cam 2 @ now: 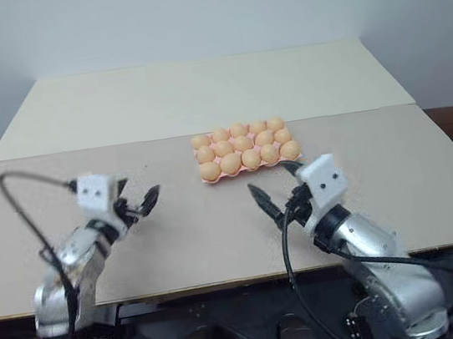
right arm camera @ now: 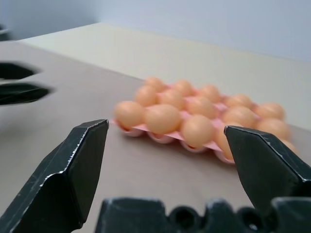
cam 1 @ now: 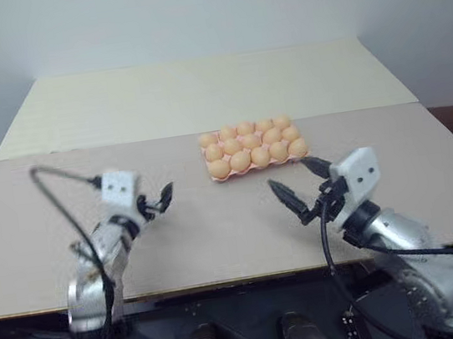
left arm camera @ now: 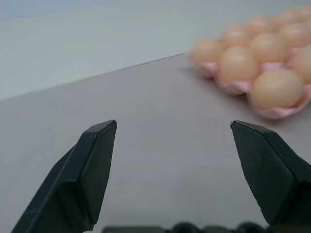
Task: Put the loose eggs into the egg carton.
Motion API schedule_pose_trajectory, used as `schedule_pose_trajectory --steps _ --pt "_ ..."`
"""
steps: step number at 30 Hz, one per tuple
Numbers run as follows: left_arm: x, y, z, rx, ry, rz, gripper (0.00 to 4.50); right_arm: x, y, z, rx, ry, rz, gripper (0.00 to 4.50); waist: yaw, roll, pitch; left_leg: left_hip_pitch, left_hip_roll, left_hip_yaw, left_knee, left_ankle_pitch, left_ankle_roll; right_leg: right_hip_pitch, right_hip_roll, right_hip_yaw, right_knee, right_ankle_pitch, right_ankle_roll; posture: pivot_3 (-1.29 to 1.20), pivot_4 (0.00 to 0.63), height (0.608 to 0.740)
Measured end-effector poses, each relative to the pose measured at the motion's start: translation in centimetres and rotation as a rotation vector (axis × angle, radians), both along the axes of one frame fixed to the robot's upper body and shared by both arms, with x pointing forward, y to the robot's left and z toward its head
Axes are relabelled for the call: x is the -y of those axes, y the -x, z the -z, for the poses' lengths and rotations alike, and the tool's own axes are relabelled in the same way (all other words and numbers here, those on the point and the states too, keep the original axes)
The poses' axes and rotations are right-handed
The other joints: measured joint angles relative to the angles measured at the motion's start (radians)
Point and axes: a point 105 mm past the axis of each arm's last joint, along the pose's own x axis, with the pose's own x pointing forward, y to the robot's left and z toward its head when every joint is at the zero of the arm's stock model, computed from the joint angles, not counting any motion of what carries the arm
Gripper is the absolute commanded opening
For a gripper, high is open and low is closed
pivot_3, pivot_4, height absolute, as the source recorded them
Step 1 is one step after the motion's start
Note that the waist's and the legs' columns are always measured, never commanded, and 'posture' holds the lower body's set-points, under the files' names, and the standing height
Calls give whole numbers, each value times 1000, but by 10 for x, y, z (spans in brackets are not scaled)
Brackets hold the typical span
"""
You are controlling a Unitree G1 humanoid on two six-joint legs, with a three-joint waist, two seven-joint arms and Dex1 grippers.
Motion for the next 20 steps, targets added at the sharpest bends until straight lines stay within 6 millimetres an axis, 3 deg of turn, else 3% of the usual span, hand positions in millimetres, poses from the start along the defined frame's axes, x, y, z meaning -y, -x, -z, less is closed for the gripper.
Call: schedule_pose_trajectory --steps 4,9,14,20 --pt "-8 20 9 20 73 -147 4069 19 -6 14 64 -33 127 4500 10 -1 0 2 -1 1 1 1 0 3 -1 0 -1 2 1 0 150 740" --pt "-17 43 13 60 94 -310 4069 58 -12 49 28 -42 266 4500 1 -1 -1 11 1 2 1 1 0 13 0 -1 -5 0 -3 0 150 740" --pt "-11 44 -4 150 11 -329 4069 70 -19 48 52 -30 288 4500 -3 -1 -1 13 1 2 1 1 0 14 1 0 -5 -1 -6 0 150 740" --pt "-13 45 -6 172 -57 -334 4069 78 -16 46 36 -35 337 4500 -3 -1 -1 12 1 2 -2 0 0 13 1 0 -5 0 -2 0 150 740"
